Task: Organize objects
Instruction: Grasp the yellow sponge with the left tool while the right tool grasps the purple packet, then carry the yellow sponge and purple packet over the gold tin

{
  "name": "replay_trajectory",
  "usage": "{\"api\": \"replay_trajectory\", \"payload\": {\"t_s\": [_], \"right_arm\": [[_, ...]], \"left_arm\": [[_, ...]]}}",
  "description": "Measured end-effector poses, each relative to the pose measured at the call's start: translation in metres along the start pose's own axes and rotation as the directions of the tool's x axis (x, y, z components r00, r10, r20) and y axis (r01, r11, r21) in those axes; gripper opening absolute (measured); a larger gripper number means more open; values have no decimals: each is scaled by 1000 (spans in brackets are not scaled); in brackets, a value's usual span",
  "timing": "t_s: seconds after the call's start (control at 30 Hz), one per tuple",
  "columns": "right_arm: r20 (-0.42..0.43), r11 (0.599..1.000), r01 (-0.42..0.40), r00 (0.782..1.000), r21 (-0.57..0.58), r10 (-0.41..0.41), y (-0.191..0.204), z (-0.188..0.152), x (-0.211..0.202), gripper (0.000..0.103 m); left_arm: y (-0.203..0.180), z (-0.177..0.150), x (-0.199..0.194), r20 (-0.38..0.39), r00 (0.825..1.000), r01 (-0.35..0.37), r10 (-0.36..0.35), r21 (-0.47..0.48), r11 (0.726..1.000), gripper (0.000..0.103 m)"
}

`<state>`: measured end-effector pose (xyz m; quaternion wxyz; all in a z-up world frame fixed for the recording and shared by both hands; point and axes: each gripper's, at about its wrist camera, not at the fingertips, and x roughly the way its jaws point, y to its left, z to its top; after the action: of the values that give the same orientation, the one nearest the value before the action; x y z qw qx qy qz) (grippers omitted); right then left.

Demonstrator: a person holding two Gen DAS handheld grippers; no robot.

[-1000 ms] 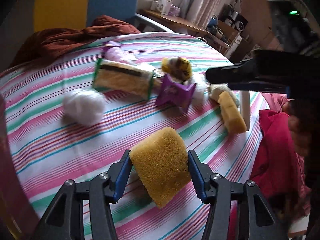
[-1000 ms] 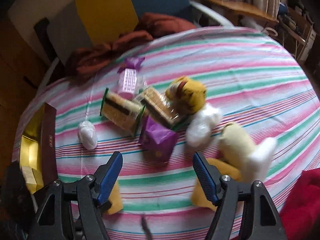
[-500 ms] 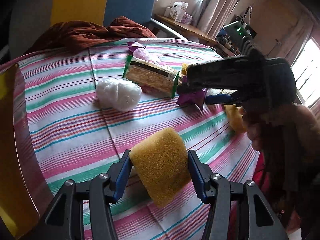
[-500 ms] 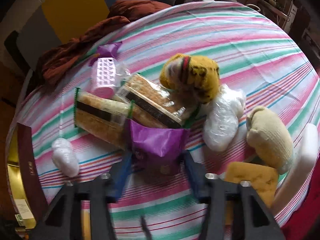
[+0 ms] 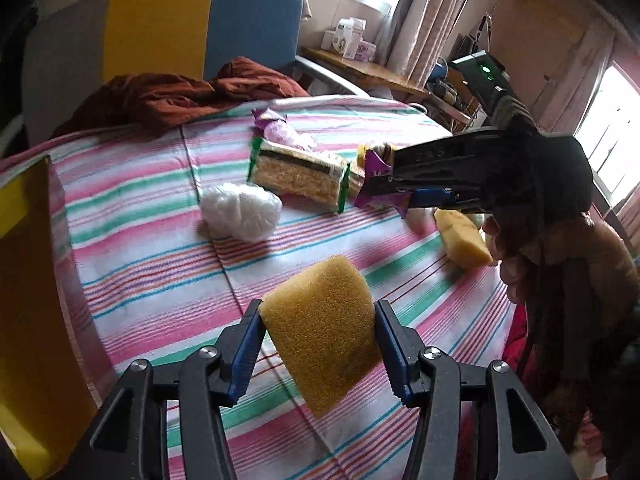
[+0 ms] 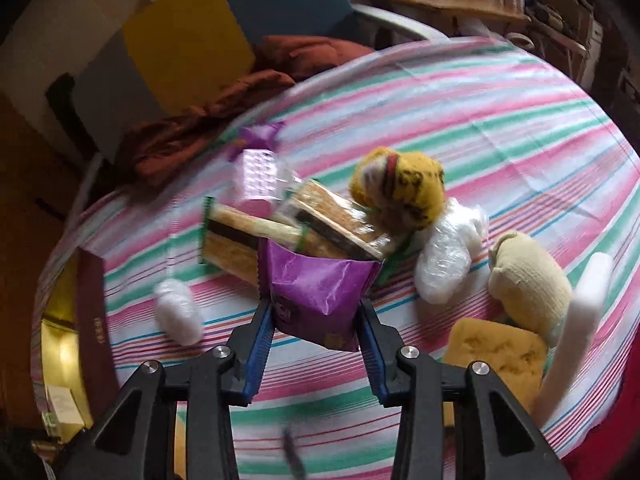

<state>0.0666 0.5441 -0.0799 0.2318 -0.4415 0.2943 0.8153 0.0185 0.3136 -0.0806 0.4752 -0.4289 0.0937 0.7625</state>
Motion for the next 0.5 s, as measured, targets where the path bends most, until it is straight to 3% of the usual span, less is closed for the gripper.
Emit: {"api": "replay_trajectory", "payload": {"t_s": [0.3, 0.5], "right_arm": [[65, 983, -129, 988, -131, 138, 62, -13, -31, 41], [33, 942, -222, 971, -250, 237, 132, -28, -31, 41]], "left_arm": [[34, 1, -64, 100, 990, -95, 103, -87, 992, 55], [72, -3, -112, 171, 957, -206, 235, -170, 964, 55]]}}
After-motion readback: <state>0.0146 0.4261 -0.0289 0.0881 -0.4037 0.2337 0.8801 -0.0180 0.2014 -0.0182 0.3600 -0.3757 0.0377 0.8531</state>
